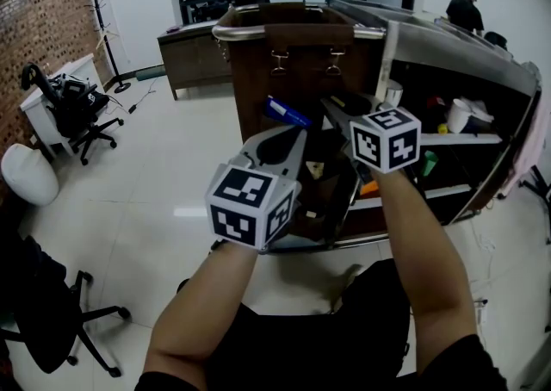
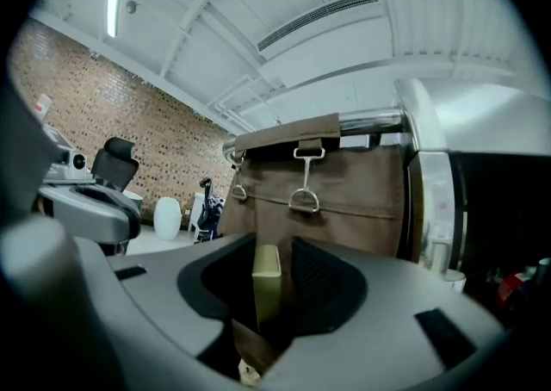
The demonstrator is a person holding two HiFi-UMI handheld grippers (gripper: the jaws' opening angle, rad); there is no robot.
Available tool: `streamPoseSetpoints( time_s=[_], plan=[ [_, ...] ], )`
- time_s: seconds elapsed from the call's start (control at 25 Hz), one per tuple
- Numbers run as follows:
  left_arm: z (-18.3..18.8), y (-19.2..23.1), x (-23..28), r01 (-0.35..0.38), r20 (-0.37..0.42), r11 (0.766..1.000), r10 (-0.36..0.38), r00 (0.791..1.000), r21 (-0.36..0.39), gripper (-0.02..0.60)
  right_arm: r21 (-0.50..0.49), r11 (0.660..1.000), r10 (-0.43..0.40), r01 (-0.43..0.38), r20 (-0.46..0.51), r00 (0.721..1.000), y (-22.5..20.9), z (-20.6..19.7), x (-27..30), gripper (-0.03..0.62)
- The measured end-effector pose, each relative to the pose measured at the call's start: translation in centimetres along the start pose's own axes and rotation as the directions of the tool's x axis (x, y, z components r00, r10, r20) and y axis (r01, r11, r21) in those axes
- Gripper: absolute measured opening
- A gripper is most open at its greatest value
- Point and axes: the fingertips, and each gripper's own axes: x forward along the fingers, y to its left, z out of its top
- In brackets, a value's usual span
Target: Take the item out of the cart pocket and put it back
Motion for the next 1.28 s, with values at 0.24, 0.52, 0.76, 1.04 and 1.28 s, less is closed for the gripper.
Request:
streamPoseSetpoints(
  time_s=[0.24, 0.52, 0.76, 1.04, 1.28],
  plan=[
    [0.6, -0.1, -0.3, -0.003, 0.007, 1.0, 0.003, 1.0, 0.005, 0.0, -0.013, 1.0, -0.001, 0.002, 0.029, 1.0, 0.3, 1.8, -1.0, 0.152],
    [1.5, -0.5, -1.6, -0.015, 0.025, 1.0, 0.015, 1.0, 0.003, 0.0, 0.027, 1.0, 0.003, -0.007, 0.132, 0.991, 2.0, 6.3, -5.7, 0.003],
    [2.6, -2.0, -3.2, 0.001, 0.044, 1.0, -0.001, 0.999, 0.016, 0.0, 0.023, 0.998, 0.046, -0.051, 0.193, 0.98, 5.2, 8.7, -10.0, 0.003],
    [2.9, -4.9, -6.0, 0.031, 0.074, 0.999, -0.033, 0.997, 0.026, 0.0, 0.036, 0.993, 0.1, -0.114, 0.27, 0.958, 8.9, 8.4, -15.5, 0.003],
    [0.2, -6.2, -8.6, 0.024, 0.036, 1.0, -0.024, 0.999, 0.011, 0.0, 0.109, 0.987, 0.08, -0.114, 0.276, 0.958, 10.5, 5.0, -18.8, 0.003]
  ],
)
